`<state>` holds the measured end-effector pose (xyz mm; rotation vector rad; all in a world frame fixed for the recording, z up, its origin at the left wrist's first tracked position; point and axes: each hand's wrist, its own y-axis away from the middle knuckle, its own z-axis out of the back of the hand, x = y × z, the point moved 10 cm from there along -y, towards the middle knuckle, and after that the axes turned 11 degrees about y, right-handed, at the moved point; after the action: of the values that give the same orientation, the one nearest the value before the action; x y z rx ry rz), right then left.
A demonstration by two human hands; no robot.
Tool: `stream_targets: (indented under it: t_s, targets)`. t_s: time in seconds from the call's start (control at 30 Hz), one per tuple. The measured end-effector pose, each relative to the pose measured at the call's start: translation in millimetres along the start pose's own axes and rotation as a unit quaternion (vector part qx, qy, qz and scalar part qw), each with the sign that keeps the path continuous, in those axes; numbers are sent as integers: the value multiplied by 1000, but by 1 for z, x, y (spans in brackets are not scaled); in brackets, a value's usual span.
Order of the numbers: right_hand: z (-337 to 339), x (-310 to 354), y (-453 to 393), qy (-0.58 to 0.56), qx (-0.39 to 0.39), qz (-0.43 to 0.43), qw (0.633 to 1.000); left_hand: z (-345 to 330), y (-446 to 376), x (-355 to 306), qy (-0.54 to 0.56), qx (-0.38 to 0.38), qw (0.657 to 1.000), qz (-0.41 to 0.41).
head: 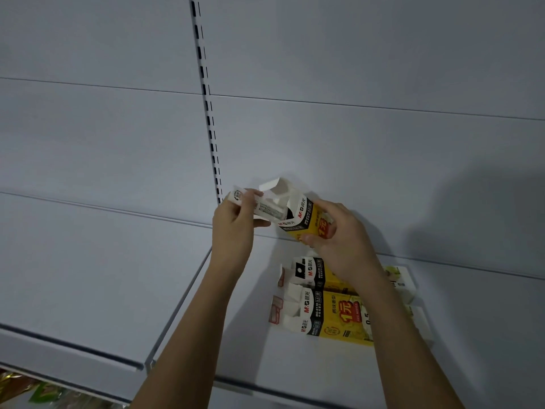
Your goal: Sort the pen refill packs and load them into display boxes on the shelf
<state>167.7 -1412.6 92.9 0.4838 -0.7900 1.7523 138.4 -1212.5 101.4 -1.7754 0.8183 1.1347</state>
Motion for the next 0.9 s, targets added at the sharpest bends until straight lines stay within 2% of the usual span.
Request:
stream_targets:
  t_s: [0.13,0.2,0.37,0.5,0.67,0.9]
  targets:
    - [-6,1,-1,6,0,6,1000,3,-5,12,-66,2,998,23]
    - [-7,0,-2,14,-5,3,1000,3,-4,9,-89,-3,996,10]
    - [-2,1,-2,23,-30,3,999,11,0,-1,-10,-39,999,-15]
    - [-2,6,-2,43,-37,5,998,8,0,12,-39,-29,999,17]
    - [-3,10,1,74,-52,-6,996,10,2,23,-107,-38,993,13]
    - [-4,11,0,86,-44,-20,995,13,3,24,-60,-48,997,19]
